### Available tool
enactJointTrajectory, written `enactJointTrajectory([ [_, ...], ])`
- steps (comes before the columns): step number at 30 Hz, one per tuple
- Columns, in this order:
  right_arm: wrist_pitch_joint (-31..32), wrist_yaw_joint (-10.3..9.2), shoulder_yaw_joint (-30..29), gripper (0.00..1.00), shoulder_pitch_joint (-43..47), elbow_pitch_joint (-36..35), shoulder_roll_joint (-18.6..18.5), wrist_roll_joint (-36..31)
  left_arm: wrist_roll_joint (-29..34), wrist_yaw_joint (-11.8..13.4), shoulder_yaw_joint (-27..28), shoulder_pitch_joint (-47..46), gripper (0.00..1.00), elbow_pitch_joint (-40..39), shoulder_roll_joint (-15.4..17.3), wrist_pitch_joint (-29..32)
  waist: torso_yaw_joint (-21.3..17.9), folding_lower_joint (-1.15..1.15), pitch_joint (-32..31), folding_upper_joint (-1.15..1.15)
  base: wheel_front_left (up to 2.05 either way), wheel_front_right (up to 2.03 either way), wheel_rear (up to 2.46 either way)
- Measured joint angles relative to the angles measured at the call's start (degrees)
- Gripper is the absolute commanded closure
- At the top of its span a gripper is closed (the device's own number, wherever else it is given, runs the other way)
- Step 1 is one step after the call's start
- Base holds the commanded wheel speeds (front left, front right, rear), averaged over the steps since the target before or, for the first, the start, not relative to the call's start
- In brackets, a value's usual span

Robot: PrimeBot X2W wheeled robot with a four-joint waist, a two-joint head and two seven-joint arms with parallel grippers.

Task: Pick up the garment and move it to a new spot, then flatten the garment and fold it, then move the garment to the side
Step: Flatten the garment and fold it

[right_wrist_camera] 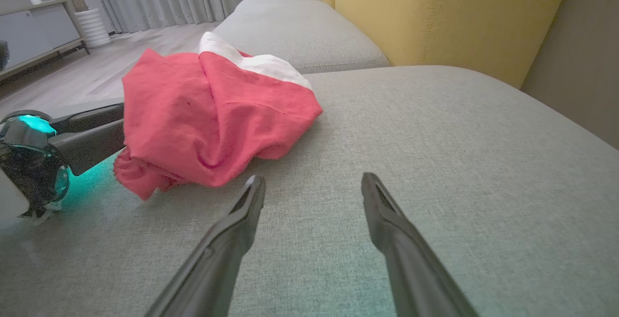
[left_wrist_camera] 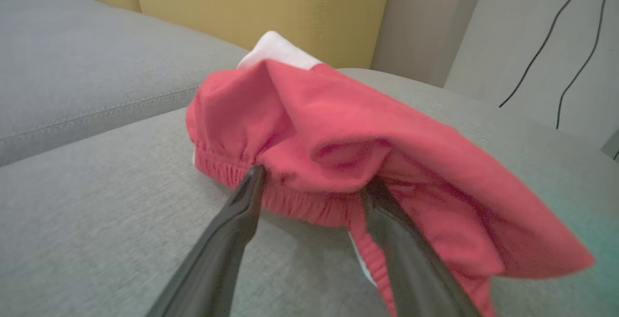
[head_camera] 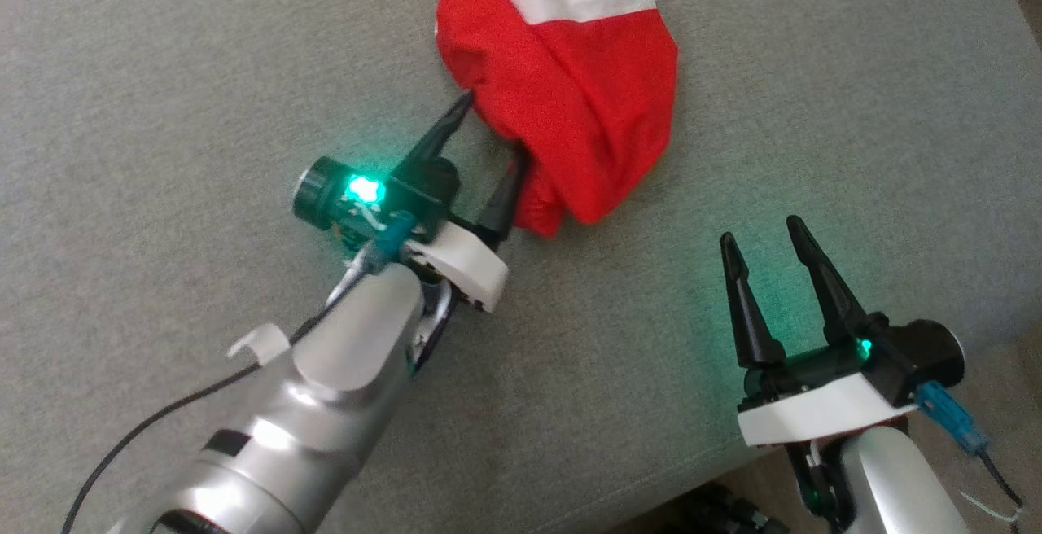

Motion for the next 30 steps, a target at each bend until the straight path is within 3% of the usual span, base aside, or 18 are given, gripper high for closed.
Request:
enactJointTrajectory([
  [7,0.0,0.0,0.5,0.0,-0.9,0.3,0.3,0.1,2.6,2.1,-5.3,-0.6,0.0,-0.9,0.0,0.0,-1.7,0.0,-0.4,0.0,0.0,0.0,0.0],
  [14,0.0,0.0,1.3,0.0,-0.8,0.9,0.6,0.5,-3.1,0.9,-11.3,-2.5,0.02,6.0,0.0,4.1,-4.0,-0.01,-1.3,0.0,0.0,0.0,0.0],
  [15,0.0,0.0,1.3,0.0,-0.8,1.1,0.6,0.5,-4.0,0.6,-12.1,-2.8,0.59,6.2,0.1,4.4,-4.3,-0.01,-1.5,0.0,0.0,0.0,0.0],
  [16,0.0,0.0,1.3,0.0,-0.8,1.1,0.7,0.5,-4.9,0.5,-12.8,-2.8,1.0,6.2,0.1,4.3,-4.4,-0.01,-1.7,0.0,0.0,0.0,0.0],
  [20,0.0,0.0,1.2,0.0,-0.6,1.5,0.7,0.7,-7.5,-0.5,-15.9,-2.7,1.0,6.1,0.1,3.1,-4.6,-0.01,-3.0,0.0,0.0,0.0,0.0],
  [23,0.0,0.0,1.2,0.0,-0.4,1.8,0.7,0.9,-7.7,0.7,-17.8,-2.8,1.0,5.6,0.1,1.8,-4.4,-0.01,-4.6,0.0,0.0,0.0,0.0],
  [26,0.0,0.0,1.2,0.0,0.6,1.8,0.7,0.8,-7.7,3.1,-18.5,-3.6,1.0,4.2,0.1,0.9,-3.9,-0.01,-6.8,0.0,0.0,0.0,0.0],
  [30,0.0,0.0,1.2,0.0,3.4,2.3,0.7,0.7,-5.7,8.2,-18.2,-6.8,1.0,1.9,0.0,0.4,-2.9,-0.01,-10.7,0.0,0.0,0.0,0.0],
])
